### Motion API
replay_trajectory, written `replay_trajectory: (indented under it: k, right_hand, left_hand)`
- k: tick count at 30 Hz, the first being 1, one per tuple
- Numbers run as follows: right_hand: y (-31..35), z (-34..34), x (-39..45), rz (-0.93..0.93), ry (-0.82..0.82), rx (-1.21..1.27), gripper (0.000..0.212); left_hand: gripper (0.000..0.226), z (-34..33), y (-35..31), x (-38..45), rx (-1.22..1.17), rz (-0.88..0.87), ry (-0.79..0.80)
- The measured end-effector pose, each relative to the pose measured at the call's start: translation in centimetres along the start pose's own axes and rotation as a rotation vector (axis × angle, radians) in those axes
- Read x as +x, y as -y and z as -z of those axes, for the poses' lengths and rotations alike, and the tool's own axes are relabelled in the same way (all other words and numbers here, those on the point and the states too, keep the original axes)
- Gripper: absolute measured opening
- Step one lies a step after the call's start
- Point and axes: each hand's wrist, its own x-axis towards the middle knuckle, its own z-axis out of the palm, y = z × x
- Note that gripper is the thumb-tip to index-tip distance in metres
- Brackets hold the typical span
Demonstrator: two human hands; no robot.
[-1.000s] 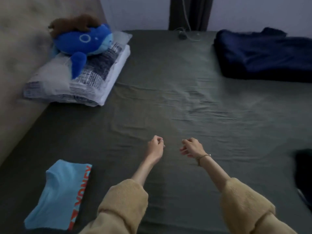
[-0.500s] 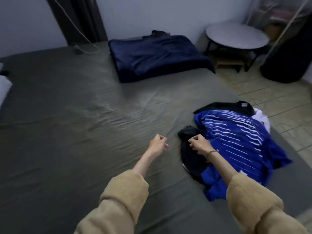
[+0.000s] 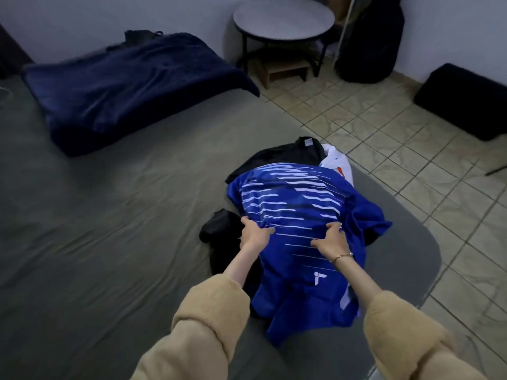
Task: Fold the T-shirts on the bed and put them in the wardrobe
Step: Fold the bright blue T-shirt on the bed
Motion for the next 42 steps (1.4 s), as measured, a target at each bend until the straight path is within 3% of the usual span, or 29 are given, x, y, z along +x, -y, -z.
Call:
replay_trajectory:
  k: [2, 6, 7, 15, 20, 26, 33, 38, 42]
  right_hand:
    - [-0.4, 0.1, 0.6, -0.002, -0.09, -0.055, 0.057]
    - [-0.6, 0.2, 1.4, 0.0, -0.167, -0.227, 0.012]
    - [-0.5, 0.1, 1.5, 0.012, -0.182, -0.236, 0.01]
    - [2.1, -1.4, 0.0, 0.14, -0.275, -0.223, 0.024]
    - [5.6, -2.4, -2.7, 0.345, -0.109, -0.075, 0.011]
    - [10.1, -7.6, -7.7, 0.475, 0.054, 0.026, 0.01]
    - [14.2, -17.1, -14.8, 0.588, 0.296, 0.041, 0.009]
    - [14.0, -26.1, -20.7, 0.565, 0.614, 0.053, 0.018]
    - [12.5, -31.1, -22.7, 0.61, 0.661, -0.107, 0.009]
  left_hand:
    - [0.061, -0.6, 0.0, 0.8, 0.06, 0.012, -0.046]
    - [0.032, -0.1, 0.1, 1.6, 0.096, -0.035, -0.119]
    - [0.027, 0.2, -0.1, 1.6, 0.098, -0.053, -0.129]
    - [0.023, 2.9, -1.5, -0.7, 0.058, -0.142, -0.198]
    - [0.028, 7.1, -0.5, -2.7, -0.014, -0.088, -0.288]
    - [0.031, 15.0, 4.0, -5.2, -0.035, -0.008, -0.381]
    - [0.033, 24.4, 12.7, -8.4, -0.074, 0.123, -0.515]
    - [0.034, 30.9, 21.6, -12.0, -0.116, 0.262, -0.609]
    - [0.036, 33.0, 27.2, -13.4, -0.095, 0.332, -0.555]
